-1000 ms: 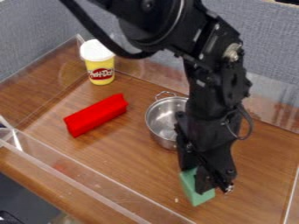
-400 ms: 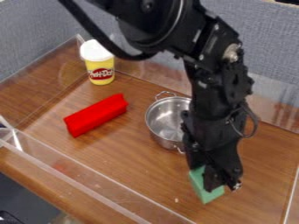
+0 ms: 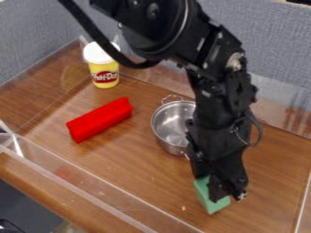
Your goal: Put green object to the right side of the table
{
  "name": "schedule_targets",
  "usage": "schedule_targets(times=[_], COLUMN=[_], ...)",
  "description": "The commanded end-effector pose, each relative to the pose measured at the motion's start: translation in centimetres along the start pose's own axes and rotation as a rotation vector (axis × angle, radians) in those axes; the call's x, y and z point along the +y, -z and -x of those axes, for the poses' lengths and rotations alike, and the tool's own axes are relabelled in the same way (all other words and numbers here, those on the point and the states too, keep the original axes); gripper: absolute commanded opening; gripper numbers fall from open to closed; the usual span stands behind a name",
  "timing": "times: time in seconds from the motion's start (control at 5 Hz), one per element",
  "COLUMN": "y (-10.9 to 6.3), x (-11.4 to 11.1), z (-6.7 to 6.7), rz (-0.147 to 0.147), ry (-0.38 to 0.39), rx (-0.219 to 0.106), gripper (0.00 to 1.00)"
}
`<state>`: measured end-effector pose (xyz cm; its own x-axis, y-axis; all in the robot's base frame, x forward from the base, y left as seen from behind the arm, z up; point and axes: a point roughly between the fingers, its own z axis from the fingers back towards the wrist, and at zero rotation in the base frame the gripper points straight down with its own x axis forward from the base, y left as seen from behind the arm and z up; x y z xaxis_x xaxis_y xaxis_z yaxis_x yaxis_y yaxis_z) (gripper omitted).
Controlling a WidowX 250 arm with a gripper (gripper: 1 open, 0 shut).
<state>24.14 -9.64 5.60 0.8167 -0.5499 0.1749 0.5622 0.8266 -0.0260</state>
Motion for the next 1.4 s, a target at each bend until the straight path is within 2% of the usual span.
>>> schedule_targets(times=[0.0,0.2,0.4,0.6,0.8,1.0,1.2], y=[-0.3,-0.6,-1.7,-3.2,-6.0,-10.1,-13.0], x=[0.5,0.8,1.1,1.4,2.2,3.3,5.7], z=[-0.3,-0.1,-0.1,0.0,0.1,0.6,1.2], rz=[-0.006,-0.012,-0.031,-0.051,-0.087,-0.134,-0.17], ry=[-0.015,-0.026,-0.039,-0.055,-0.094,-0.15,-0.28], rx=[-0.026,-0.027,-0.031,-0.049,-0.085,-0.143,-0.191], gripper=[1.0,1.0,1.0,1.0,1.0,1.0,1.0])
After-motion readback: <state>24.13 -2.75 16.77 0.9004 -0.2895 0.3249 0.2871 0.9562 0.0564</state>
